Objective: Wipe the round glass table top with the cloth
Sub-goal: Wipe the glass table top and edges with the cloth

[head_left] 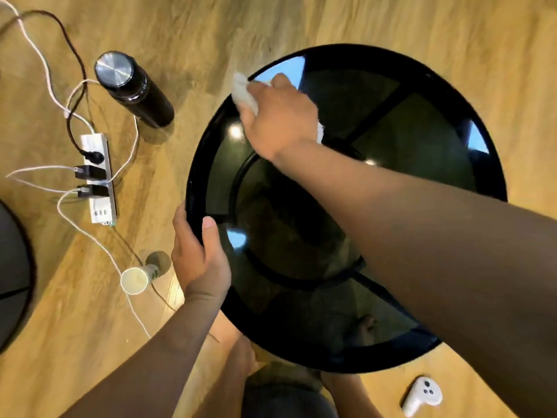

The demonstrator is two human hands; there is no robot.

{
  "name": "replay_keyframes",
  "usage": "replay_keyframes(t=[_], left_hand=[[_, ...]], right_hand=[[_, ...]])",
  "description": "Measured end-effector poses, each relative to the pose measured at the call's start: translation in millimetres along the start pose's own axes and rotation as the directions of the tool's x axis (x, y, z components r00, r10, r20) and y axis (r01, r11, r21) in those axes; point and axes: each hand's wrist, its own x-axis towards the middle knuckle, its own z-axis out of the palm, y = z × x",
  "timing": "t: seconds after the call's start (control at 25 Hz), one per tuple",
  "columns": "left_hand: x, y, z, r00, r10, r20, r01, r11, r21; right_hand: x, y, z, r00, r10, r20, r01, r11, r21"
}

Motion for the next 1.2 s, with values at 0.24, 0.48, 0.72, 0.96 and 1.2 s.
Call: replay_keyframes(t=[0.24, 0.48, 0.72, 0.96, 1.2], left_hand=[[4, 17, -13, 0.976, -0.208, 0.063, 0.213, 0.974, -0.080], [-55, 80, -6, 0.997, 0.058, 0.059, -0.056, 0.998, -0.038], [-134, 177, 86, 0.612, -0.103, 0.784, 0.255, 0.964, -0.073], [-156, 220, 118, 0.656, -0.003, 0.755, 0.164, 0.977, -0.138], [-153, 175, 114, 0.749, -0.059, 0.660, 0.138, 0.988, -0.068]], right_hand=[[-206, 11, 18, 0.700, -0.602, 0.385, 0.558, 0.797, 0.231], [-305, 128, -6, 0.718, -0.476, 0.508, 0.429, 0.877, 0.216], [-250, 183, -98, 0.879, 0.290, 0.379, -0.398, 0.007, 0.917], [-265, 202, -113, 0.806, 0.354, 0.475, -0.315, -0.421, 0.850], [-298, 235, -77, 0.779, 0.596, 0.195, -0.436, 0.289, 0.852]])
